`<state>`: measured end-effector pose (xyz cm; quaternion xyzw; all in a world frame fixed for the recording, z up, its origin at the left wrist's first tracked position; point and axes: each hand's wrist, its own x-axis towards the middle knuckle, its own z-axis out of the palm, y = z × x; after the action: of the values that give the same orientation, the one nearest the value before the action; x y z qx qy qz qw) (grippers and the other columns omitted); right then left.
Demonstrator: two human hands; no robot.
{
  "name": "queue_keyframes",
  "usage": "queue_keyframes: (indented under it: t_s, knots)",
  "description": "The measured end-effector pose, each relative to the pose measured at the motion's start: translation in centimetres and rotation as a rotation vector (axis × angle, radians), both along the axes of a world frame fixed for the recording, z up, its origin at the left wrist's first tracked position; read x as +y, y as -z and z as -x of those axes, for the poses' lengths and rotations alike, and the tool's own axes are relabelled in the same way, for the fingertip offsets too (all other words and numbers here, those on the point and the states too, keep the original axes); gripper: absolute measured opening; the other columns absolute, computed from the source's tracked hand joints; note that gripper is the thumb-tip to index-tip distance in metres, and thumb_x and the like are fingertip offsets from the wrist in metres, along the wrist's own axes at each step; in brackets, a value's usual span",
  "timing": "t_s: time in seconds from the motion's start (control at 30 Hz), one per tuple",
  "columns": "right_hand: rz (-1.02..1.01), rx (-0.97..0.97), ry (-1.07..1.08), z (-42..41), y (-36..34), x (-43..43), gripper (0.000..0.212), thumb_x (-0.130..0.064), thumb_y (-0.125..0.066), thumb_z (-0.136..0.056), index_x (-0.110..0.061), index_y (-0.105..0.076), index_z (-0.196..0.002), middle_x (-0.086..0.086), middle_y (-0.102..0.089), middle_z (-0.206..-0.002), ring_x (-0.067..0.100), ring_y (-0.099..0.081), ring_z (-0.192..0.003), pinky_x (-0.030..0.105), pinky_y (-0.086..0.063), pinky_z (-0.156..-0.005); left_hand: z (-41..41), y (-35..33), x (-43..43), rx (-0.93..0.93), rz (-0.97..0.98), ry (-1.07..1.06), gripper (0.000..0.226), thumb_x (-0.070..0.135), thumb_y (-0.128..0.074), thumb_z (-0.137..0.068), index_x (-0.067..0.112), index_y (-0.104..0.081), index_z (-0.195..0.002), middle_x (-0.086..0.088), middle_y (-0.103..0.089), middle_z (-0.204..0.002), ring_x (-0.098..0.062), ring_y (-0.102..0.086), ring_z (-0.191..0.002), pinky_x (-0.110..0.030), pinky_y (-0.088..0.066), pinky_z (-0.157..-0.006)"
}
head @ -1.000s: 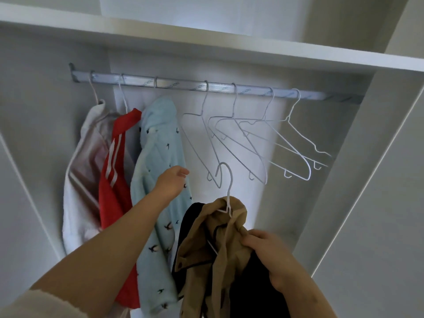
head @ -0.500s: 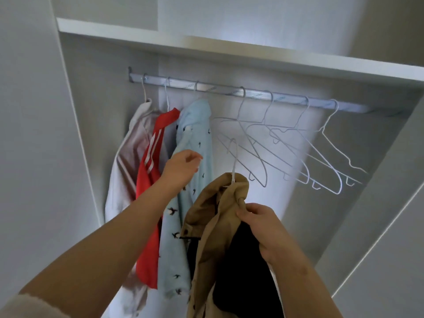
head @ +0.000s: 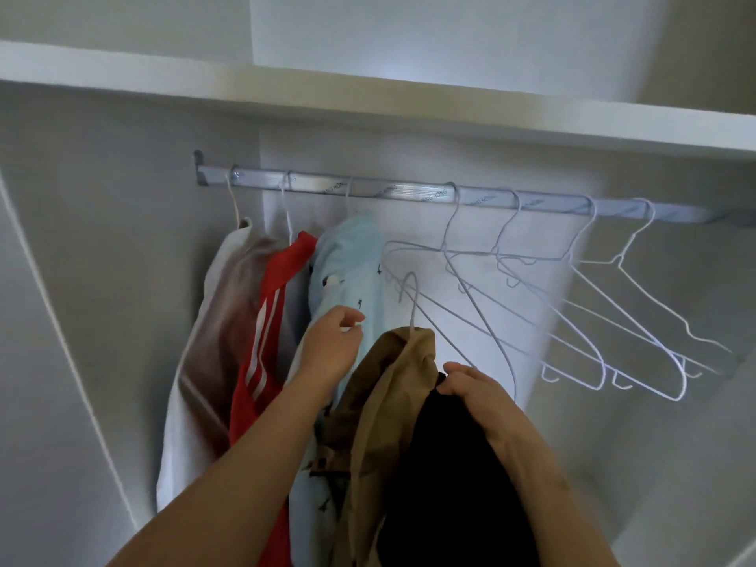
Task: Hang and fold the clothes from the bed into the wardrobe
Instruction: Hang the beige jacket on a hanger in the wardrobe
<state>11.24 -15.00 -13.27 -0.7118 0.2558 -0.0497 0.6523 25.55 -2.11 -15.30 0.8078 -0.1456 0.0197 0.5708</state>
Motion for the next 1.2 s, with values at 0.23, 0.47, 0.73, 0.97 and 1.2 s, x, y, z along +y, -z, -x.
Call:
queue_keyframes:
  t_s: [0.23, 0.47, 0.73, 0.97, 1.2]
  knots:
    - [-0.077, -0.118, 0.023, -4.1, -1.4, -0.9, 0.037, -0.006, -0.063, -0.084, -0.034, -0.054, -0.106, 0.003, -0.063, -0.103, 0.023, -0.062, -0.091, 0.022, -0.049, -0.064, -4.9, -0.2, -2.6, 0.072, 0.035, 0.102, 0.021, 0.013, -0.052, -0.091, 0.032, -0.056, -0.084, 0.007, -0.062, -0.092, -0.014, -0.060, -0.091, -0.030, -0.049, -0.081]
    - [-0.064, -0.396, 0.036, -6.0, -3.5, -2.1, 0.036, 0.004, -0.060, -0.082, -0.032, -0.062, -0.087, -0.006, -0.066, -0.089, 0.015, -0.062, -0.082, 0.013, -0.047, -0.056, -6.2, -1.9, -3.3, 0.063, 0.127, 0.083, 0.020, 0.013, -0.051, -0.093, 0.029, -0.057, -0.084, 0.004, -0.062, -0.093, -0.016, -0.060, -0.092, -0.035, -0.050, -0.085]
    - [-0.006, -0.823, 0.049, -8.6, -6.8, -3.6, 0.044, 0.022, -0.052, -0.076, -0.016, -0.046, -0.055, -0.009, -0.048, -0.048, 0.006, -0.043, -0.046, 0.016, -0.039, -0.048, -5.8, -4.1, -3.0, -0.002, 0.226, 0.064, 0.017, 0.010, -0.051, -0.093, 0.023, -0.059, -0.084, 0.007, -0.061, -0.083, -0.010, -0.058, -0.076, -0.019, -0.049, -0.068]
    - [0.293, -0.722, -0.053, -12.1, -5.9, -4.0, 0.036, 0.019, -0.054, -0.076, -0.013, -0.048, -0.061, -0.008, -0.054, -0.058, -0.004, -0.051, -0.051, 0.009, -0.043, -0.052, -5.3, -3.8, -2.2, -0.044, 0.227, 0.025, 0.023, 0.007, -0.053, -0.090, 0.026, -0.061, -0.079, 0.002, -0.064, -0.083, -0.016, -0.060, -0.079, -0.034, -0.050, -0.078]
    - [0.483, -0.581, 0.049, -12.9, -0.8, -4.4, 0.027, 0.005, -0.057, -0.081, -0.022, -0.054, -0.083, -0.004, -0.056, -0.100, 0.016, -0.055, -0.097, 0.020, -0.044, -0.082, -5.6, -2.3, -0.9, -0.483, -0.027, -0.277, 0.015, 0.013, -0.059, -0.086, 0.024, -0.064, -0.096, 0.003, -0.064, -0.097, -0.006, -0.056, -0.092, -0.018, -0.043, -0.081]
